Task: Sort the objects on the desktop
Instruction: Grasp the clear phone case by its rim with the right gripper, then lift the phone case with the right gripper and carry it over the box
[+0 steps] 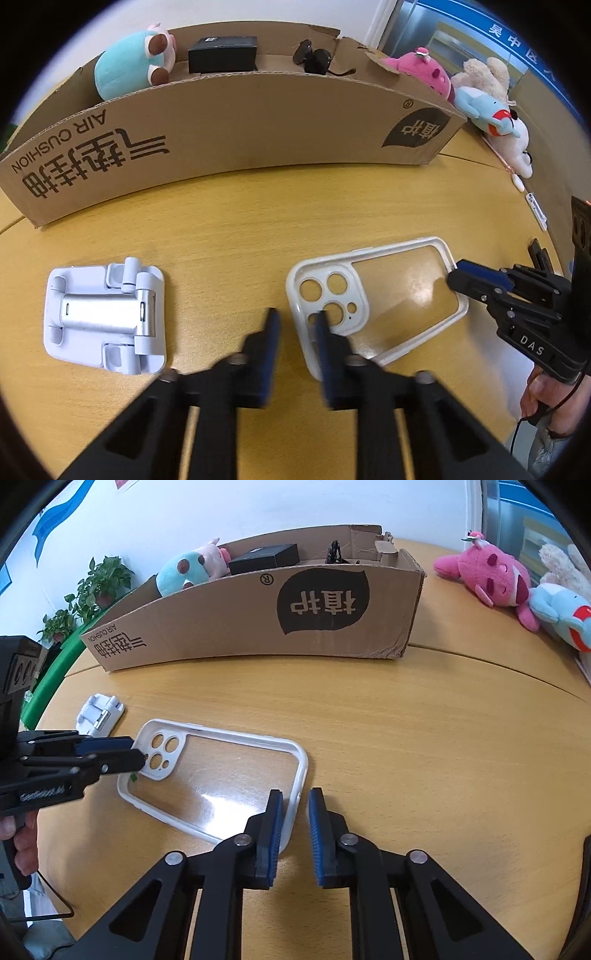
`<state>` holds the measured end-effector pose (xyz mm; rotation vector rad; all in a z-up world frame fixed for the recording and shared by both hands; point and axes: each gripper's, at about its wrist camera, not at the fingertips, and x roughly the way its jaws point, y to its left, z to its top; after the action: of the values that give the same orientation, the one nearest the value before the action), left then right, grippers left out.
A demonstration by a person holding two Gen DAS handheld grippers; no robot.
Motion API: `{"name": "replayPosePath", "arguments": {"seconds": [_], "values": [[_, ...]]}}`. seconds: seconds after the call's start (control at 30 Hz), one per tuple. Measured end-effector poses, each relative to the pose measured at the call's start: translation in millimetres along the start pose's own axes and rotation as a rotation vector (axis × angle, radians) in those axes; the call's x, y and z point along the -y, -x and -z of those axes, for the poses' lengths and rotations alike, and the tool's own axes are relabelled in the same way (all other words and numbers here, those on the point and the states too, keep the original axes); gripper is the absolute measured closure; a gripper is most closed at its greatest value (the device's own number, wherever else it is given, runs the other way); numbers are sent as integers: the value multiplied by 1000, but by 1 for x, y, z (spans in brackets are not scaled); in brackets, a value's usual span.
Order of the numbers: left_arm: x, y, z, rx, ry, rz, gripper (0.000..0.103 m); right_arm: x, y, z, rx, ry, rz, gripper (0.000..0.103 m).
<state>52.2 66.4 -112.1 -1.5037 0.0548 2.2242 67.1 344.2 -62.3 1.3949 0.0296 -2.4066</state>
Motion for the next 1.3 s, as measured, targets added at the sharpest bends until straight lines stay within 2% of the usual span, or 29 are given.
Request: {"name": "replayPosePath", "arguments": {"seconds": [0.1,0.27,0.43,0.67,0.93,1.13,1.3], "values": [[6,0,-2,7,-10,-25,93,-3,0,2,9,5,-5,93],[5,8,-4,24,12,-13,94,0,3,3,24,-15,-31,93],[13,41,-17,109,-16,-9,94,-2,24,-9,84,-24,-23,93],[18,110,-51,297,-73,-19,94,-21,86,-54,257,27,10,93],[10,171,-88,468,-102,-27,94,-51,136,-105,396,107,52,93],[-12,197,-108,528,-86,-37,94,-81,149,-152,457,175,60,93],[-41,204,-128,546,-59,-68,94,-99,135,-188,464,213,38,92]]}}
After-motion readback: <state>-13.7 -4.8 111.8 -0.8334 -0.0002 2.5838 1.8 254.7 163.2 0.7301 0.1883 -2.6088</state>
